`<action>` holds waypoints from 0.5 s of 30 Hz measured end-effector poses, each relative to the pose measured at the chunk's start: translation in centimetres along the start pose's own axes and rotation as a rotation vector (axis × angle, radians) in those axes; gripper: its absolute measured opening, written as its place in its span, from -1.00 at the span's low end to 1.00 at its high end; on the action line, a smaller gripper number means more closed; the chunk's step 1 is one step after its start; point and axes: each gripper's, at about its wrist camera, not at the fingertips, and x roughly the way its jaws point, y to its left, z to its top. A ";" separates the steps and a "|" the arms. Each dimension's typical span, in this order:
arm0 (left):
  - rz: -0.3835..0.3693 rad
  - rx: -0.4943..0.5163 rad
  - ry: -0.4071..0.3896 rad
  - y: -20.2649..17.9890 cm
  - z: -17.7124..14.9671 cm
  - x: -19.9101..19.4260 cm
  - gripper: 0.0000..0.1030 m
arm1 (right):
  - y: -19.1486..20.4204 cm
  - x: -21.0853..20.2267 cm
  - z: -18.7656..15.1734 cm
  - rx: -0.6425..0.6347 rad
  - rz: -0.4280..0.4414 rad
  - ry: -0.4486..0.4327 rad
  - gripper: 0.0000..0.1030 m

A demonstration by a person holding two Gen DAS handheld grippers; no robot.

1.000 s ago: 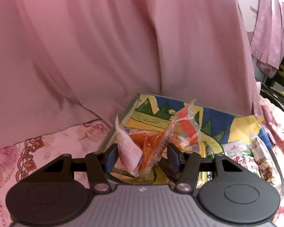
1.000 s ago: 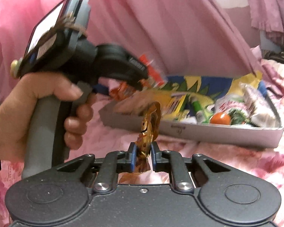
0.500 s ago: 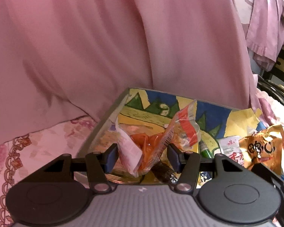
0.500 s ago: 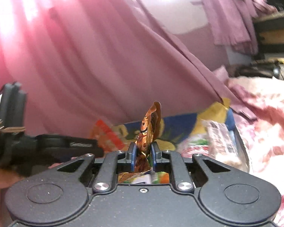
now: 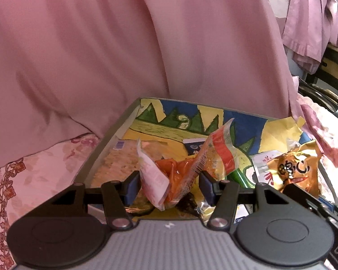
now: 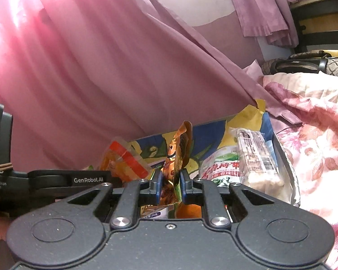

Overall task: Organize snacks
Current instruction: 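Carry the candy packet over the box with the left tool while the right tool carries the gold bar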

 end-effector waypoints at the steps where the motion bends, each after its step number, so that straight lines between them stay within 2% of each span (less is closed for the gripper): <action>1: -0.001 0.002 0.001 -0.1 0.0 0.0 0.19 | 0.0 0.1 0.0 -0.002 -0.001 0.003 -0.66; 15: -0.002 0.009 0.008 -0.2 -0.1 0.1 0.20 | -0.2 0.4 -0.3 0.001 -0.033 0.041 -0.65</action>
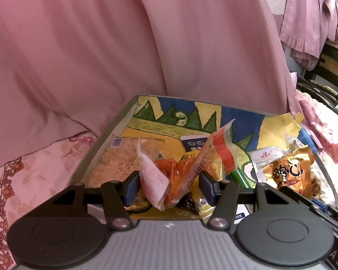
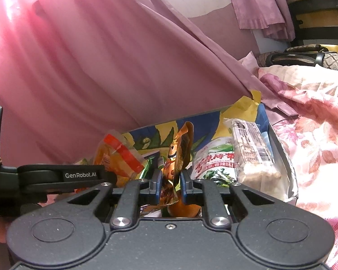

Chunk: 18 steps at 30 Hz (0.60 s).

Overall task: Organize snacks
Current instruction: 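Carry the candy packet over the box with the left tool while the right tool carries the gold bar, then open the left tool into the box while the right tool releases the gold bar inside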

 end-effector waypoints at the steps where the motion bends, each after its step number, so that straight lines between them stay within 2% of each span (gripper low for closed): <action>1: -0.001 0.000 0.000 0.0 0.0 0.0 0.20 | 0.0 0.0 0.0 -0.001 -0.001 0.000 -0.64; 7: 0.001 0.002 -0.001 0.0 0.0 0.0 0.20 | 0.0 0.0 0.0 -0.004 -0.002 0.002 -0.63; 11: 0.001 0.000 0.001 0.0 -0.1 0.1 0.20 | 0.0 0.0 0.1 -0.004 -0.006 0.003 -0.52; 14: -0.001 -0.001 0.002 0.0 -0.1 0.1 0.23 | -0.1 0.0 0.1 0.000 -0.008 0.006 -0.51; 18: 0.005 0.010 -0.012 0.0 -0.1 -0.1 0.36 | -0.1 0.0 0.1 -0.002 -0.013 0.007 -0.51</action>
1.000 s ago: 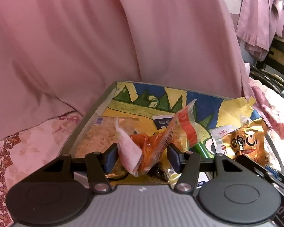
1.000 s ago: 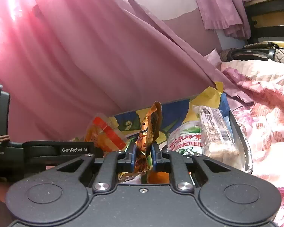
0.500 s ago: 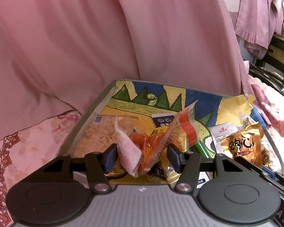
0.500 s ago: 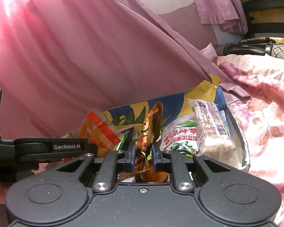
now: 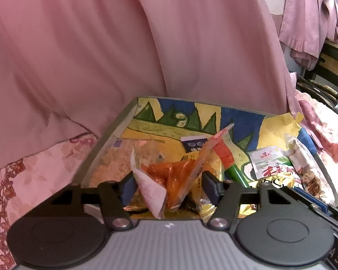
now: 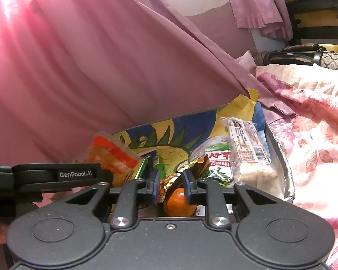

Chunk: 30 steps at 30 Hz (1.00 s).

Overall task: Organize snacks
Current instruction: 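Open the left tool into the box while the right tool releases the gold bar inside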

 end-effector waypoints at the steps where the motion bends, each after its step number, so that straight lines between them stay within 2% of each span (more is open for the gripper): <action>1: 0.001 0.001 -0.003 0.0 0.0 -0.1 0.39 | 0.0 0.0 0.0 -0.001 -0.001 0.000 -0.51; 9: 0.007 -0.005 -0.014 0.2 0.3 -0.6 0.57 | 0.2 -0.2 0.2 -0.007 -0.004 -0.002 -0.45; 12: 0.010 -0.013 -0.021 0.4 0.4 -0.9 0.64 | 0.3 -0.5 0.3 -0.015 -0.006 -0.006 -0.37; 18: 0.017 -0.035 -0.032 0.8 0.9 -1.9 0.87 | 0.4 -1.3 0.8 -0.027 -0.014 -0.028 -0.13; 23: 0.025 -0.040 -0.041 1.0 1.6 -2.8 0.93 | 0.4 -2.0 1.3 -0.022 -0.018 -0.046 0.16; 30: 0.023 -0.076 -0.032 1.2 1.8 -3.4 0.99 | 0.2 -3.0 1.9 -0.016 -0.035 -0.068 0.45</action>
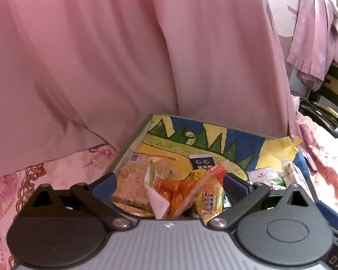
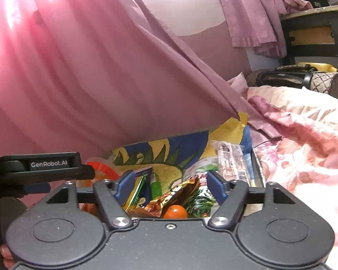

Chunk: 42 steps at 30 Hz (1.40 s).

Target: Organize snacks

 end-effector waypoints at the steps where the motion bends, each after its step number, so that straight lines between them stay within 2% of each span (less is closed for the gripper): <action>1: -0.001 -0.004 0.003 0.0 0.0 -0.1 0.99 | -0.1 -0.1 0.1 0.000 -0.002 -0.003 0.50; 8: 0.000 0.008 -0.004 -0.6 0.0 -0.7 0.99 | -0.6 -1.4 0.6 0.008 -0.028 -0.027 0.69; 18: -0.018 -0.011 -0.001 -1.9 -0.3 -1.7 0.99 | -1.8 -4.0 1.3 0.011 -0.080 -0.057 0.84; 26: -0.040 0.013 0.001 -2.9 -0.8 -2.9 0.99 | -2.2 -6.2 1.9 0.006 -0.103 -0.090 0.96; 32: -0.064 0.010 0.012 -3.3 -1.0 -3.6 0.99 | -2.6 -7.1 2.0 0.018 -0.119 -0.089 0.98; 42: -0.096 -0.057 0.033 -2.9 -0.6 -4.0 0.99 | -3.3 -8.0 2.0 0.042 -0.143 -0.093 0.99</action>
